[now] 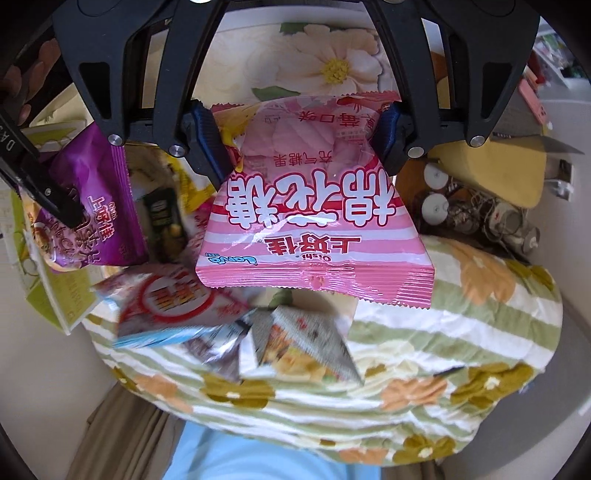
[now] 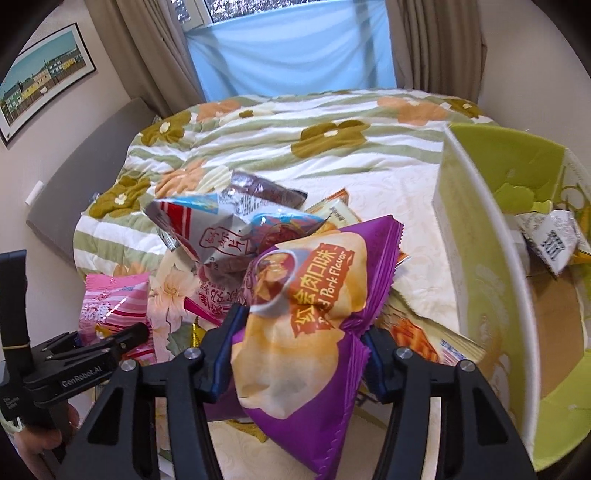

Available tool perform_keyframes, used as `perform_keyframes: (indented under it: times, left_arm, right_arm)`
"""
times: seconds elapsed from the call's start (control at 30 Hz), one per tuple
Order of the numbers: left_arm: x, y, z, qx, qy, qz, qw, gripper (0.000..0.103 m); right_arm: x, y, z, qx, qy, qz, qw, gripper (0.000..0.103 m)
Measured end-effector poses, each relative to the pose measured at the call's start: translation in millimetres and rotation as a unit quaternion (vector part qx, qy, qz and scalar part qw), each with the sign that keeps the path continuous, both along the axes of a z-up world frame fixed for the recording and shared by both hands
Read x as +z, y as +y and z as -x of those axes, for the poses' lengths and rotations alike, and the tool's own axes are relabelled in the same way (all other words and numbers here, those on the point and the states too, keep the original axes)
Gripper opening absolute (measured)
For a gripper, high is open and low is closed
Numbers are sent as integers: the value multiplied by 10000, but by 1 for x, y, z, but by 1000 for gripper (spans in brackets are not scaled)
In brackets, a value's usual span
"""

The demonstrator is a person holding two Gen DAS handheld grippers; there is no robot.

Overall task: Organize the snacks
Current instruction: 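Carry both bags into the green box and open both tools to release them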

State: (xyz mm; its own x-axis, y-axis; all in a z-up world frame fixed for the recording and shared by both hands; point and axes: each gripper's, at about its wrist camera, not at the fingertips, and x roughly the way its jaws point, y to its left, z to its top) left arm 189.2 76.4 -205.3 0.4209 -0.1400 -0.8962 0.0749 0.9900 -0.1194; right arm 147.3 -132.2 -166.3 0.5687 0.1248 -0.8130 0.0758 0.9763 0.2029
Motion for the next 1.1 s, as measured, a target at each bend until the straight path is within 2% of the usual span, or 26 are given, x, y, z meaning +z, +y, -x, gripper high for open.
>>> perform_keyframes:
  times: [0.23, 0.5, 0.63, 0.83, 1.1]
  left_arm:
    - [51, -13, 14, -281, -473, 121, 9984, 65]
    - [105, -60, 28, -688, -907, 152, 9934, 65]
    - [123, -103, 35, -918, -1045, 166, 9901, 65]
    - [134, -185, 44, -1122, -1021, 454, 9874, 65]
    - [122, -302, 44, -1514, -821, 501, 9838, 65]
  right_arm:
    - [40, -7, 31, -208, -408, 54, 9989, 53]
    - [87, -45, 63, -478, -869, -92, 9950, 53]
    - [106, -80, 76, -547, -1058, -65, 9929, 53]
    - [121, -142, 92, -575, -1117, 86, 9920, 53]
    - [124, -236, 108, -668, -1079, 309, 9914, 53]
